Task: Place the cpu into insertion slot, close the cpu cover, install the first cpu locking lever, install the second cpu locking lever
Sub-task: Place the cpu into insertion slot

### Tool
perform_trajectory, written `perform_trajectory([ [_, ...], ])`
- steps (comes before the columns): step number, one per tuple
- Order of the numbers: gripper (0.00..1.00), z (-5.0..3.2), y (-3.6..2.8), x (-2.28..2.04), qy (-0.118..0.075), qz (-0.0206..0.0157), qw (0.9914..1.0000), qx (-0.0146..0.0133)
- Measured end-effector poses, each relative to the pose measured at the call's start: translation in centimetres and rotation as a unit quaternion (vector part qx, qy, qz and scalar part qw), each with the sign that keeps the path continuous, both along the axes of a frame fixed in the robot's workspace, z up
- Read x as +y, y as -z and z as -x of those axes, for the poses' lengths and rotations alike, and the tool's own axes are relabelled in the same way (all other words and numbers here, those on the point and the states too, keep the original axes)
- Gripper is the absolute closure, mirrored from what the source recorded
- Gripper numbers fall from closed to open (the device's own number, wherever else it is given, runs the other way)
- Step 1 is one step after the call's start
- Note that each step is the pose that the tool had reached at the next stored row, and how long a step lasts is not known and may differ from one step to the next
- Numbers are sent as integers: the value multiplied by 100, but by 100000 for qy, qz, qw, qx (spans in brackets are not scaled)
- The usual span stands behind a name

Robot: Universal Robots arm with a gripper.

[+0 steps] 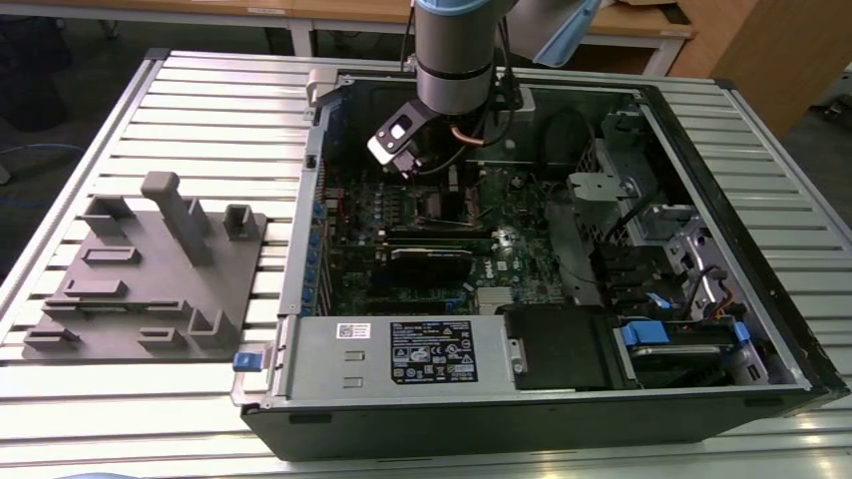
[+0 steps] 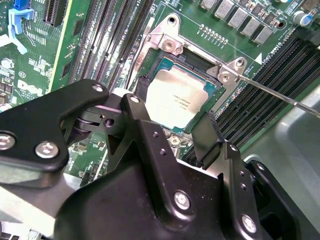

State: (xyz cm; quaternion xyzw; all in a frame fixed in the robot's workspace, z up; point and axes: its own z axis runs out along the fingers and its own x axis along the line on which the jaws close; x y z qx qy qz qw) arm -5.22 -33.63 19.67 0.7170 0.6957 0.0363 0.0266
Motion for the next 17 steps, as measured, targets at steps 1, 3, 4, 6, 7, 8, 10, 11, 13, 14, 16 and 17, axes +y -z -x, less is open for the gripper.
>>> perform_trajectory([
  [1, 40, 0, 0, 0, 0, -1, 100000, 0],
  [3, 46, 1, -3, -2, -1, 52, 100000, 28],
  [4, 50, 1, -4, -2, -1, 58, 100000, 31],
  [6, 51, 1, -2, -1, -2, 28, 100000, 18],
  [7, 51, 0, -1, 0, -2, 14, 100000, 8],
  [8, 51, 0, -1, 0, 0, 5, 100000, 2],
  [10, 51, 0, -1, 0, -3, -3, 100000, 1],
  [11, 51, 0, -4, 0, 1, -24, 100000, -3],
  [13, 51, -1, -36, 2, 3, -82, 100000, -26],
  [14, 51, 0, -60, 1, 4, -33, 100000, -5],
  [16, 51, 0, -89, 0, 3, -29, 100000, -3],
  [17, 51, 0, -104, 0, 1, -21, 100000, 0],
])
